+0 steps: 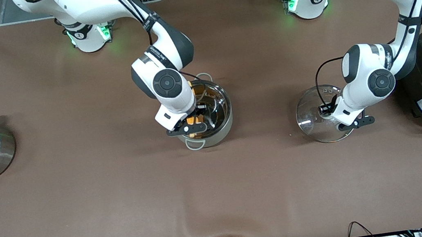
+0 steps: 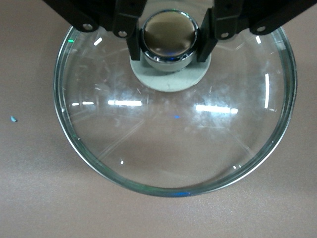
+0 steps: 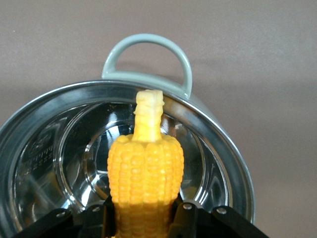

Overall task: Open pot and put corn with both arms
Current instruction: 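Carry the corn over the open pot with the right gripper, then lower the corn into the pot while the left gripper releases the lid, then open the right gripper to drop the corn and withdraw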

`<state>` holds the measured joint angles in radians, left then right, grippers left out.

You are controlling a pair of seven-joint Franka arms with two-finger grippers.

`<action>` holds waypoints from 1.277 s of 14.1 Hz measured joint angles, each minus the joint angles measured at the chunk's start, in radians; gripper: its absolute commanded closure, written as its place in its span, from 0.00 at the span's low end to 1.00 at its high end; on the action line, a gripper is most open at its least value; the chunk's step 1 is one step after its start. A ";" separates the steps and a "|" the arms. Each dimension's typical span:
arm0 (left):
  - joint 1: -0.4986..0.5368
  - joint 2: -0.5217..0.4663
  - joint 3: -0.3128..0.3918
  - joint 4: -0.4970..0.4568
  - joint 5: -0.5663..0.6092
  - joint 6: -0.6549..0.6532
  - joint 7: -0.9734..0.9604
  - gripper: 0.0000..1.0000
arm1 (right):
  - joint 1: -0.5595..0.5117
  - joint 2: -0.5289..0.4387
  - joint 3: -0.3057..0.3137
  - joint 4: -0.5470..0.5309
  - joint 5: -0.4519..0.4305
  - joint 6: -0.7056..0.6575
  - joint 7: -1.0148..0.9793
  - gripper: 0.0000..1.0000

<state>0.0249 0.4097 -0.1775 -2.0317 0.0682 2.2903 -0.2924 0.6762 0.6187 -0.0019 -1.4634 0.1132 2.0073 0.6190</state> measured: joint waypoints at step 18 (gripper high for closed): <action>0.042 -0.191 -0.004 0.650 -0.001 -0.721 0.043 0.00 | 0.049 0.017 0.001 0.011 -0.048 -0.004 0.113 0.00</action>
<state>0.0672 0.2191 -0.1818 -1.3812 0.0673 1.5693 -0.2493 0.7256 0.6361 -0.0013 -1.4520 0.0650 2.0035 0.7321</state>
